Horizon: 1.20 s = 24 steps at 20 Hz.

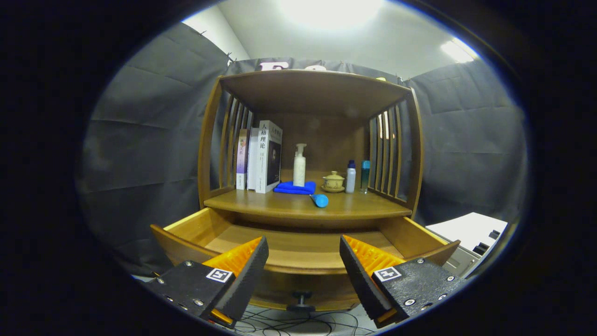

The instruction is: Pull open the drawer, take out the items inside it, and place them on the countertop above the cabinet.

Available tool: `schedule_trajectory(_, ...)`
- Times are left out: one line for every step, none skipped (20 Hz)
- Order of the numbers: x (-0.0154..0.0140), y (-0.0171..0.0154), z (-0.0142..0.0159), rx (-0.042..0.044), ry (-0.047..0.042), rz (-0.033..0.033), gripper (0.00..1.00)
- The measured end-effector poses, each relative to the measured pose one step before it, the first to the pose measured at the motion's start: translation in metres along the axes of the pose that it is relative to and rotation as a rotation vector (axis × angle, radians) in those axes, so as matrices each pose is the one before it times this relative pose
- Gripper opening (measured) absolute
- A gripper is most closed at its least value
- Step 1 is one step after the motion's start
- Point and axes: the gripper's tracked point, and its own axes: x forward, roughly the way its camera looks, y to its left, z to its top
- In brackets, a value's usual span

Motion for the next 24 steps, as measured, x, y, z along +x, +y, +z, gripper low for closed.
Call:
schedule_trajectory(-0.00168,-0.00146,-0.01219,-0.00834,0.01848,-0.00198,0.95)
schedule_trajectory(-0.00182,0.00102,0.00907,0.02739,-0.05709,-0.00034,0.94)
schedule_trajectory(0.00062,-0.00228,0.00029,0.01083,0.00074,-0.00567,0.94)
schedule_trajectory(-0.00342,-0.00442,-0.00615,0.00931,-0.00766,-0.00132,0.93)
schedule_trajectory(-0.00016,-0.00092,-0.00060,0.00596,-0.00329,-0.00008,0.94)
schedule_trajectory(-0.00361,-0.00354,-0.00543,-0.00781,0.00697,-0.00298,0.94)
schedule_trajectory(-0.00354,-0.00066,-0.00383,-0.01647,0.00334,0.00151,0.94)
schedule_trajectory(-0.00324,-0.00065,-0.00462,-0.01815,0.00298,0.00010,0.94)
schedule_trajectory(-0.00335,0.00009,-0.00675,-0.01666,0.00796,-0.00040,0.94)
schedule_trajectory(-0.00236,0.00016,-0.00888,-0.01122,0.01199,-0.00204,0.94)
schedule_trajectory(-0.00199,0.00143,-0.00894,-0.00557,0.01758,0.00051,0.94)
schedule_trajectory(-0.00024,0.00178,-0.00784,-0.00219,0.01759,0.00366,0.94)
schedule_trajectory(-0.00005,0.00131,-0.00508,-0.00182,0.00913,0.00382,0.94)
schedule_trajectory(0.00129,-0.00075,-0.00245,-0.00566,0.00530,-0.00353,0.95)
schedule_trajectory(0.00058,-0.00065,-0.00269,-0.00131,0.00055,-0.00132,0.95)
schedule_trajectory(0.00290,0.00184,-0.00235,0.00414,0.00379,0.00429,0.95)
schedule_trajectory(0.00274,0.00121,-0.00215,0.00406,0.00314,-0.00083,0.95)
schedule_trajectory(0.00364,-0.00024,-0.00077,0.00570,0.00218,0.00010,0.95)
schedule_trajectory(0.00472,0.00215,0.00124,0.00822,0.00047,0.00346,0.95)
schedule_trajectory(0.00418,-0.00069,-0.00113,0.00452,0.00881,-0.00940,0.95)
schedule_trajectory(-0.00757,-0.00201,0.00056,0.00750,-0.01394,-0.01006,0.95)
schedule_trajectory(0.00646,0.00184,-0.00021,0.00860,0.00414,-0.00674,0.95)
schedule_trajectory(0.00127,0.00038,0.00125,0.00148,-0.00449,-0.00105,0.95)
schedule_trajectory(-0.00112,0.00022,-0.00016,0.00077,-0.00103,0.00027,0.95)
